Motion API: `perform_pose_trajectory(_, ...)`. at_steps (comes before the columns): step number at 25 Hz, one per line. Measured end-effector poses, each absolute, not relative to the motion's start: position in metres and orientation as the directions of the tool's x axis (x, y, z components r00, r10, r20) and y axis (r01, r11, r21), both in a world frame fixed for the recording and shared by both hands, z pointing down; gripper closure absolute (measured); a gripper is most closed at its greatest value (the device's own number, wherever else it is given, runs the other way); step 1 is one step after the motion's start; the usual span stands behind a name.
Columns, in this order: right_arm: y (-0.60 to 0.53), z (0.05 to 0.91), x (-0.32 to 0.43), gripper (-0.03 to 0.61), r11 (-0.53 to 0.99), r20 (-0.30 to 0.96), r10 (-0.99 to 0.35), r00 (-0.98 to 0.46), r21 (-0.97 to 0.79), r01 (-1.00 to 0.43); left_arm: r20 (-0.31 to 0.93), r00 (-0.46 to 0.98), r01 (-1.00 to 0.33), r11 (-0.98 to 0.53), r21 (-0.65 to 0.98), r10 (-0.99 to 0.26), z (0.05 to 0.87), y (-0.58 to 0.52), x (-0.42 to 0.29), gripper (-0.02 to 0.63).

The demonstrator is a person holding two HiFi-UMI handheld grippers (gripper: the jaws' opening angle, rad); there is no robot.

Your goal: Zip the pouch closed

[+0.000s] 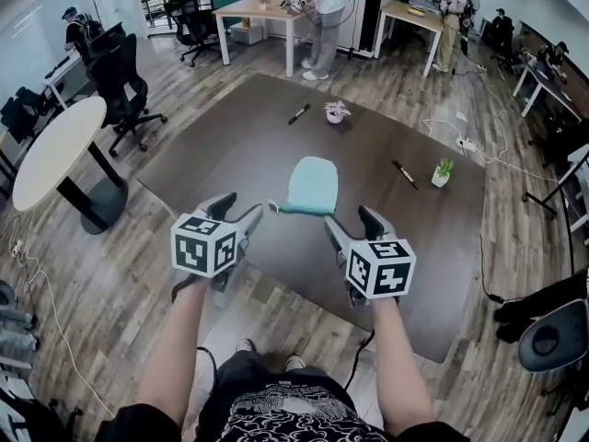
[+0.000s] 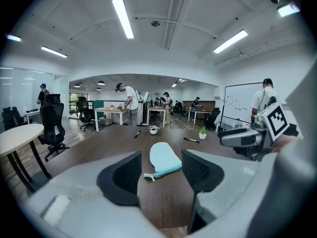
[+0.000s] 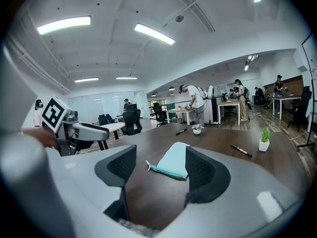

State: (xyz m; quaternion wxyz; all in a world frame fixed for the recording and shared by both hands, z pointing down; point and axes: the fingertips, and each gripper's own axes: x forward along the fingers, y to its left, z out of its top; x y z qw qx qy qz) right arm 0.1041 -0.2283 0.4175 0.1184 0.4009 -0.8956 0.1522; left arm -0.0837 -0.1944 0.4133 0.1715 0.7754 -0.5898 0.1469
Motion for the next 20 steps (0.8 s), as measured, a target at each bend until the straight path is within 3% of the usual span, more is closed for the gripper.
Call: perform_pose_trajectory(20, -0.298, 0.420, 0.065, 0.281, 0.407, 0.349, -0.829, -0.437, -0.158, -0.899, 0.428, 0.507, -0.855, -0.501, 0.136, -0.749, 0.428, -0.310, -0.122, 0.359)
